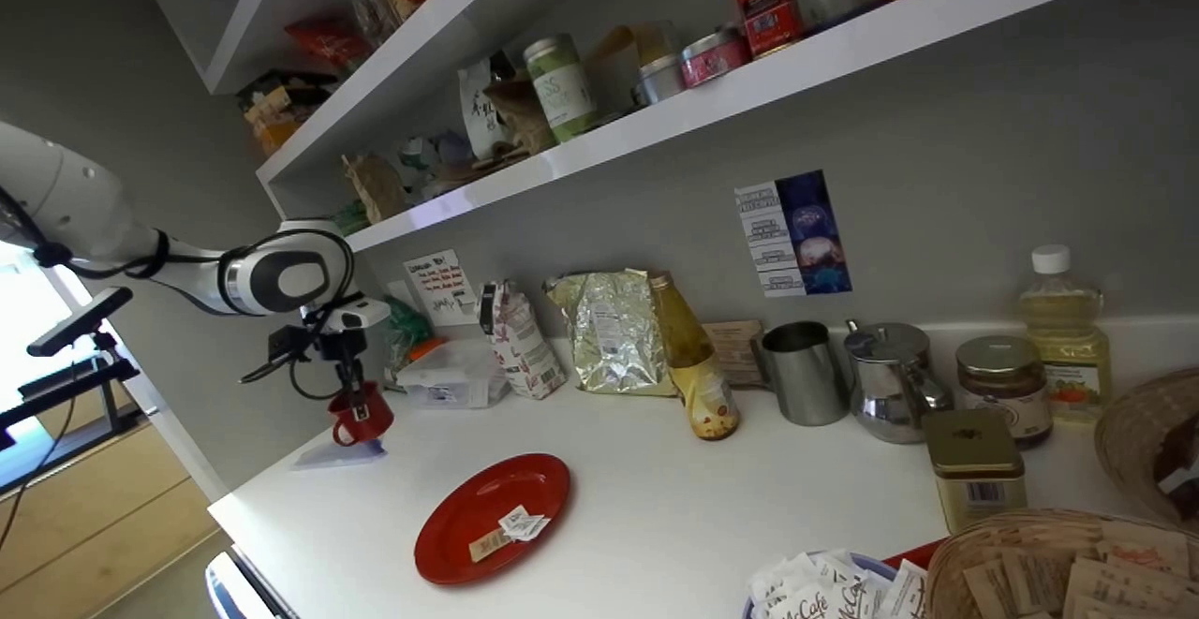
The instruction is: Take the cup off of the plate
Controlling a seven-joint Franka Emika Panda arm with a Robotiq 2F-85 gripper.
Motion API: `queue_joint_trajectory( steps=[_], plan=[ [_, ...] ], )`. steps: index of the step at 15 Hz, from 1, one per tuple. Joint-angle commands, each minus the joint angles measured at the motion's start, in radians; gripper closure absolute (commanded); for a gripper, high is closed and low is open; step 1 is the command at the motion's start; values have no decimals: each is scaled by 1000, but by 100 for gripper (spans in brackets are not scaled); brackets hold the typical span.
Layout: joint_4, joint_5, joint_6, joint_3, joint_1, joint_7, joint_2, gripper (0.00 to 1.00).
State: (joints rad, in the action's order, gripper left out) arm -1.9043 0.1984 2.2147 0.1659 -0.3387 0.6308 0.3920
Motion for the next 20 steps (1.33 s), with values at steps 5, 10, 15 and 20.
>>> queue_joint_trajectory(
  steps=[5,10,15,20],
  plan=[
    [81,-87,-27,-6,-74,47,114,98],
    [129,-128,-32,-23,-96,80,187,98],
    [143,-136,-34,-40,-95,88,236,98],
    [134,-133,-28,-44,-106,95,277,98]
  ],
)
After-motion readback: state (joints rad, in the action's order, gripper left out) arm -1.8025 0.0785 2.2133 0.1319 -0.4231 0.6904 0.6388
